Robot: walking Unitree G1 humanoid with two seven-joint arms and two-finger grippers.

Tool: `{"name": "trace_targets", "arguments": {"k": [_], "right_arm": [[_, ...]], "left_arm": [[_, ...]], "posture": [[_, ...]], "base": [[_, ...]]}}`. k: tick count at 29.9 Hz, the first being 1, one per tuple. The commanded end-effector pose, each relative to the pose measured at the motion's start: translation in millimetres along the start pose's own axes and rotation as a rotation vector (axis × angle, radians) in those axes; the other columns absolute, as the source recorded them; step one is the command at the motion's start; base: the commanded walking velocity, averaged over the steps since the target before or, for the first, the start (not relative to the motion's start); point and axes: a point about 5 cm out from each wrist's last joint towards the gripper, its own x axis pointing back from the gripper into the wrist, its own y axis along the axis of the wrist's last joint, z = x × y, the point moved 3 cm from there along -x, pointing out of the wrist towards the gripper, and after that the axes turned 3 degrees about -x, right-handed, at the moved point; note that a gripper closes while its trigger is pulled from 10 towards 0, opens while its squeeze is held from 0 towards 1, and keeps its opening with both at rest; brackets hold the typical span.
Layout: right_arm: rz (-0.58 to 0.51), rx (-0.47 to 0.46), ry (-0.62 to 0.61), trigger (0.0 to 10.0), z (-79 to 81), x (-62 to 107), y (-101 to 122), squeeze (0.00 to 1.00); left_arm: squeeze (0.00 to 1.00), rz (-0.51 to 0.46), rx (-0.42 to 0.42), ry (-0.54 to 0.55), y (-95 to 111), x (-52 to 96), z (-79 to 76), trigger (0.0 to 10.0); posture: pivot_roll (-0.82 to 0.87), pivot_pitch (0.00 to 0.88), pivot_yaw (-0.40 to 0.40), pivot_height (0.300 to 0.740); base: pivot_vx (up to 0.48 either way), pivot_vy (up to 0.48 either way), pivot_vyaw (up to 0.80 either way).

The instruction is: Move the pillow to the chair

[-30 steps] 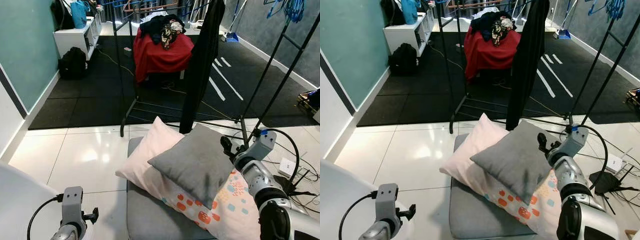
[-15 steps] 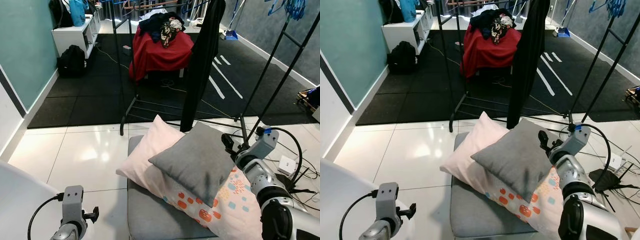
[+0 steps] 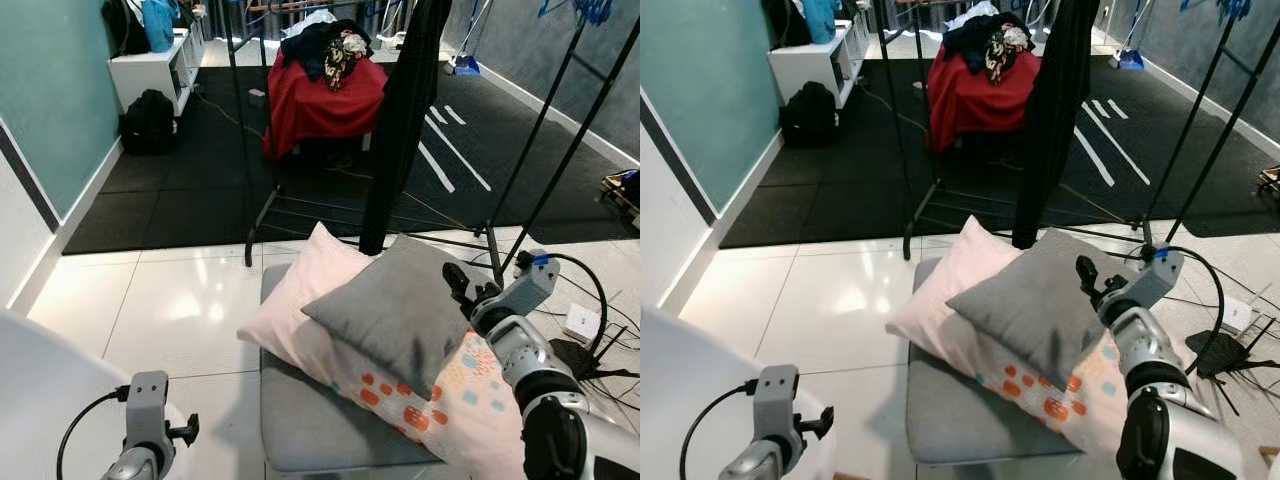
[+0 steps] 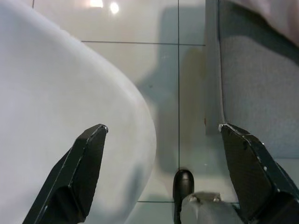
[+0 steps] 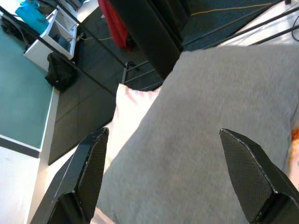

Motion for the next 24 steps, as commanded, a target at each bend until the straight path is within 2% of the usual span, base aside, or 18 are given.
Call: {"name": "trace_targets", "arguments": {"k": [1,13,24], "right_arm": [[0.006,-0.026,0.003,10.0,0.1,0.3,-3.3,0.00],[-0.009,-0.026,-0.005,10.0,-5.2,2.3,1.5,0.00],[-0.039,-0.109,0.044,10.0,1.2,0.8,5.5,0.00]], "left_arm": [[0.00,0.021,-0.014,0.003,-6.4,2.1,3.3,10.0],[0.00,0.031,-0.021,-0.003,-10.1,3.2,2.9,10.0],[0.00,0.037,-0.027,-0.006,-12.7,4.4,3.9,10.0]], "posture": [[-0.09,0.127,0.012,0.630],[-0.09,0.118,0.018,0.595],[-0.08,0.128,0.030,0.586]], "base": [[0.000,0.000,0.00],[0.000,0.000,0.00],[0.000,0.000,0.00]]}}
